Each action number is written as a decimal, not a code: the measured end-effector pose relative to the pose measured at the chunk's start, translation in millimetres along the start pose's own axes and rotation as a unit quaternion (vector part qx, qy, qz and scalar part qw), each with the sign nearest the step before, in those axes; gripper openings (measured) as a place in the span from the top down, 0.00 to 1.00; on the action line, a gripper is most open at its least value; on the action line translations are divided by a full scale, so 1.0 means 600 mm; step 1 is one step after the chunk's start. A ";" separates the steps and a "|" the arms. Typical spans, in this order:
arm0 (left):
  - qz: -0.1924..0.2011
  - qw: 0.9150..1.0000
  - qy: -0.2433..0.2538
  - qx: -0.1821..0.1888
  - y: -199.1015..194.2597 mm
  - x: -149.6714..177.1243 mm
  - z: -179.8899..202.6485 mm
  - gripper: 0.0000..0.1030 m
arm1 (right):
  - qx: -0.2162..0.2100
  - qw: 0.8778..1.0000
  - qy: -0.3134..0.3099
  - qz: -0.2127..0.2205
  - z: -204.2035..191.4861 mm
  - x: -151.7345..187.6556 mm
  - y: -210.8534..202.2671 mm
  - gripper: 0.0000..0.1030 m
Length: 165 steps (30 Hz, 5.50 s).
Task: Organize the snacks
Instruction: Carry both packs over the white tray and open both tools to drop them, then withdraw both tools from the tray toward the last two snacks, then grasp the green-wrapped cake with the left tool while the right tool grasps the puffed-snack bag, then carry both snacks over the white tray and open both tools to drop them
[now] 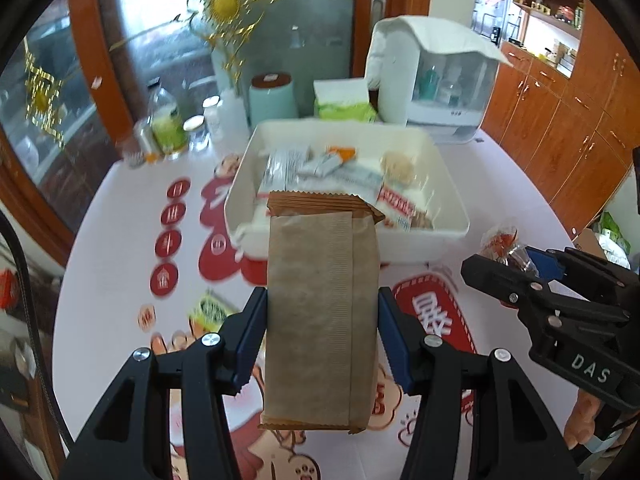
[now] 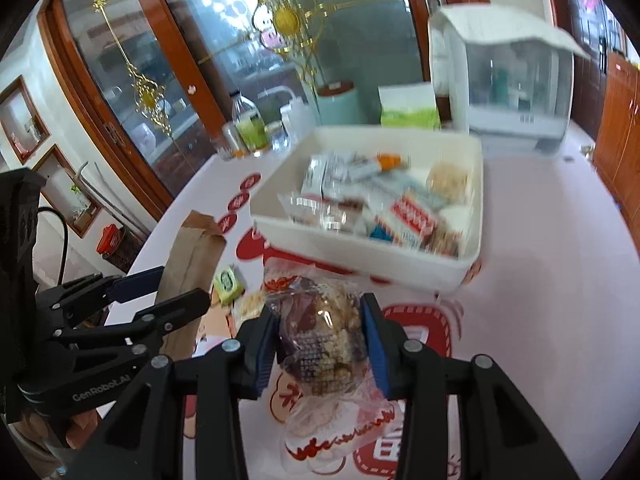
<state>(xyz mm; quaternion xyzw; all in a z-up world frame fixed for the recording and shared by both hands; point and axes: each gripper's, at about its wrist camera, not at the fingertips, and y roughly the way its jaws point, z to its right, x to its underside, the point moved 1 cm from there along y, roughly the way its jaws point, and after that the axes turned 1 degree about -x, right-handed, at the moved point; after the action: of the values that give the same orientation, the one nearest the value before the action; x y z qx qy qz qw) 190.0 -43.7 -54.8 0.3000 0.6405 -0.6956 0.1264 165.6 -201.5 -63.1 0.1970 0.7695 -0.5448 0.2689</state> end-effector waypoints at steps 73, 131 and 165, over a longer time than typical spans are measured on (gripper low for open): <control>0.009 0.995 0.043 -0.084 0.053 -0.156 -0.031 0.10 | 0.094 0.995 0.039 -0.012 0.060 -0.160 0.050 0.35; -0.157 0.972 0.165 0.058 0.348 0.078 -0.245 0.30 | 0.143 0.948 0.242 -0.151 -0.127 0.077 0.365 0.19; -0.028 0.987 0.148 0.048 0.125 0.082 -0.161 0.50 | 0.121 0.969 0.210 -0.045 -0.111 0.108 0.157 0.63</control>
<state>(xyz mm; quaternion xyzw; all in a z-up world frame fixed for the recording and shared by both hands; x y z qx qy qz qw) 218.0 48.9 -144.3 0.3868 0.6264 -0.6768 -0.0038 157.9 -107.0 -155.2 0.3030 0.7450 -0.5921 0.0503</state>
